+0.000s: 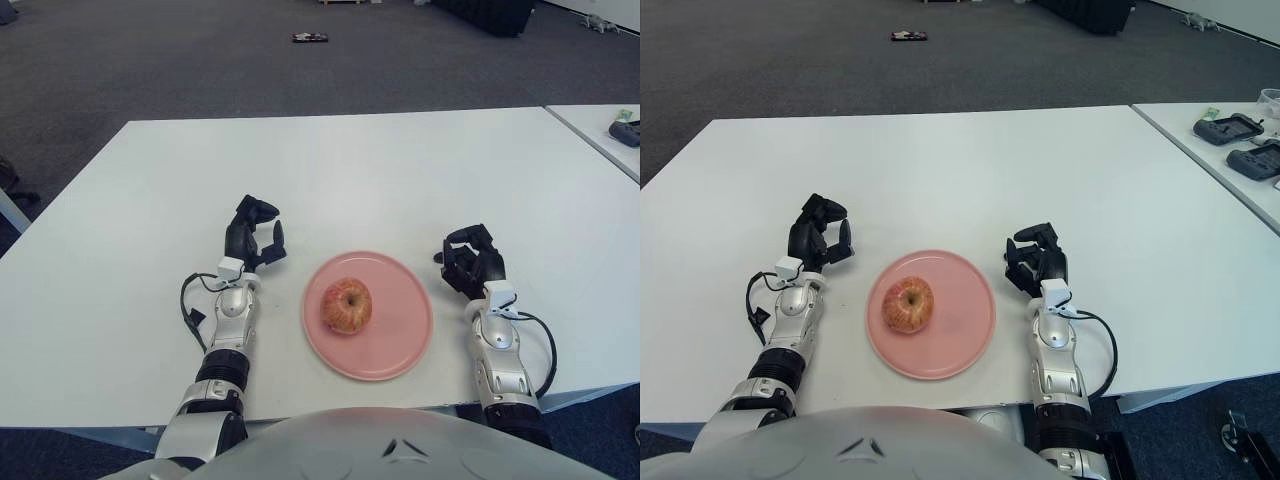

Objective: Put the apple into the plate.

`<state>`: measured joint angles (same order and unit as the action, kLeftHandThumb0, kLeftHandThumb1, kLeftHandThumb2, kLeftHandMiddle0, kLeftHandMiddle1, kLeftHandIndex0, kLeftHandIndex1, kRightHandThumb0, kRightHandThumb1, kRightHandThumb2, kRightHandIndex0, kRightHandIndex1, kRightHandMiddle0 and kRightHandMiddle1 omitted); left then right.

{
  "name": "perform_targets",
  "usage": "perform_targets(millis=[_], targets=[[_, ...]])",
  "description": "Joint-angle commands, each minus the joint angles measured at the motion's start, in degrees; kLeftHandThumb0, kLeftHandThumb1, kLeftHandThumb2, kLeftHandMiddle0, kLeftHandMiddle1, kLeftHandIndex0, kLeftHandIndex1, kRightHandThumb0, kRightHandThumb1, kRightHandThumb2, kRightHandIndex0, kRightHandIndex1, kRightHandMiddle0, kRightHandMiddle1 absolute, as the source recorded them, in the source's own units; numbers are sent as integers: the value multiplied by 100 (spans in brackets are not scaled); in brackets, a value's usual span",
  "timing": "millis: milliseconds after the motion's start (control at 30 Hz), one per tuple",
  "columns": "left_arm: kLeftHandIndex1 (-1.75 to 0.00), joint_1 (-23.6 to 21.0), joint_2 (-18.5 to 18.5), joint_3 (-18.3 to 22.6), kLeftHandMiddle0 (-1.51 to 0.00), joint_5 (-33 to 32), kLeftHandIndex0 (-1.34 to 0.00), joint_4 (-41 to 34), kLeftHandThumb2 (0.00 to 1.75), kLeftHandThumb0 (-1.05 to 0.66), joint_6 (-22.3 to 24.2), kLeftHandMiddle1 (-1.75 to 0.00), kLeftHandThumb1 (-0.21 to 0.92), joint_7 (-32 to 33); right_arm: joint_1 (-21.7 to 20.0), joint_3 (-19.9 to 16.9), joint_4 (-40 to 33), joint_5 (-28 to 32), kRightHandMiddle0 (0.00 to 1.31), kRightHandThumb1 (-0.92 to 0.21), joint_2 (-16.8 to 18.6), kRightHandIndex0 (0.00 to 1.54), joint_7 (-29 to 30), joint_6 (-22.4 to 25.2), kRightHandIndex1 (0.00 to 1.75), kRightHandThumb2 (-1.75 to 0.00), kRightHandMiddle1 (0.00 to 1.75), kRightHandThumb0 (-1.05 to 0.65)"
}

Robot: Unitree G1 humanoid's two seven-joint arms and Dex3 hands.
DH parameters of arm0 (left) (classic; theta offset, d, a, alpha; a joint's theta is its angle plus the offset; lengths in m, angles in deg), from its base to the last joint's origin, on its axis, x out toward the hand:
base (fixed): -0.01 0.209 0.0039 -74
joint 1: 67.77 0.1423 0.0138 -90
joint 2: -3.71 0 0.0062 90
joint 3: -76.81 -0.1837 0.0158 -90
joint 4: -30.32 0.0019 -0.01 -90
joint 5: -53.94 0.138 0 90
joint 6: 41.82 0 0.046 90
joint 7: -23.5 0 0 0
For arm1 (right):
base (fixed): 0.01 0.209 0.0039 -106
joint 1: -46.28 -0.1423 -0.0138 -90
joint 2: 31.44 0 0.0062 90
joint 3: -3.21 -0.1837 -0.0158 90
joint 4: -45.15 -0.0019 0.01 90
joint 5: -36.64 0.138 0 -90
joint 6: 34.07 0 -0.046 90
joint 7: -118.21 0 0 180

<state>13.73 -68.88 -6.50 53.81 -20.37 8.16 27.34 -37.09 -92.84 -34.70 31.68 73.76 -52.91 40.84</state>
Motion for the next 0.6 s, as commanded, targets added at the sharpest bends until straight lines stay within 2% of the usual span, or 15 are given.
perform_targets(millis=[0,200,567], targets=[[-175,570,-50,-17,-127,147,-60,410,130,-48,-8,-175,34,89,-88,13,123,37,30,-74,-31,60,-48,42,127,-77,175,-37],[-175,589,-10,7,-125,180,-60,380,130,-48,-2,-175,33,276,-112,15,184,48,29,-75,-44,59,-89,-4,127,-77,175,-37],[-175,763,174,14,-119,184,-59,-110,129,-47,382,-175,35,667,-147,5,330,70,32,-71,-36,60,-117,-201,127,-82,175,-38]])
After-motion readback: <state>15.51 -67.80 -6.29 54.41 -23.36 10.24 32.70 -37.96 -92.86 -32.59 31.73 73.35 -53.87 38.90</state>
